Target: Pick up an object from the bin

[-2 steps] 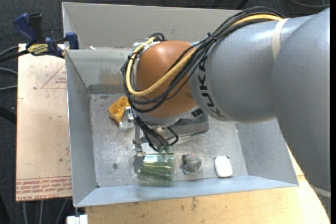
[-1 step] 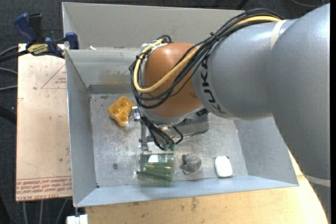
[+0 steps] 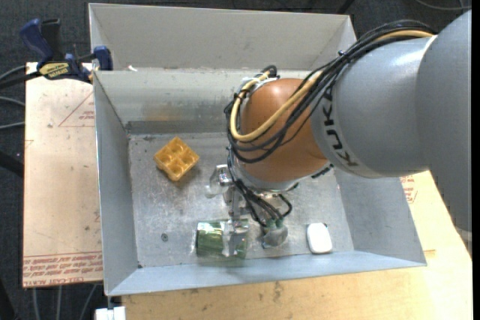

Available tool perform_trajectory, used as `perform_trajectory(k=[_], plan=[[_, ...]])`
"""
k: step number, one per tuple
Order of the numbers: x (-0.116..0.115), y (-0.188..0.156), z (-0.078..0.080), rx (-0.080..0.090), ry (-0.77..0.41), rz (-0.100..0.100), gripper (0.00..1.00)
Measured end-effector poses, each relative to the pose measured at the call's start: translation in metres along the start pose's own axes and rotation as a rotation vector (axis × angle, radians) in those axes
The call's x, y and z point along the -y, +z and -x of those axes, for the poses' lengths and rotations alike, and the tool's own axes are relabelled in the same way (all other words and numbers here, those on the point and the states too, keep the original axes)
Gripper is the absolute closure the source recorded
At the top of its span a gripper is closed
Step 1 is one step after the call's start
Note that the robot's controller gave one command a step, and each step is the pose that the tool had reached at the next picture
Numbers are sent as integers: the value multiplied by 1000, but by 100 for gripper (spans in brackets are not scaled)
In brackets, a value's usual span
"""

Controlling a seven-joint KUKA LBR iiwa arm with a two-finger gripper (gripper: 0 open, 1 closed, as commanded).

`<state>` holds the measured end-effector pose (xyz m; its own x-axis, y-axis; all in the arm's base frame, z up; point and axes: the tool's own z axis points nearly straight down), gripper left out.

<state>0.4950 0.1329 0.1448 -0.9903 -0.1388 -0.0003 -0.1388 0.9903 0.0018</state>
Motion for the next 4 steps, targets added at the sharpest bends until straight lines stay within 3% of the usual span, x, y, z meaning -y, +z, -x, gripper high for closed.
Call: perform_trajectory(k=[1, 2, 3, 4], plan=[[19, -20, -2, -2, -47, -5, 0], [-9, 64, 11, -1, -206, -3, 100], [-9, 64, 11, 0, -205, -3, 100], [22, -91, 16, 10, -377, -2, 100]])
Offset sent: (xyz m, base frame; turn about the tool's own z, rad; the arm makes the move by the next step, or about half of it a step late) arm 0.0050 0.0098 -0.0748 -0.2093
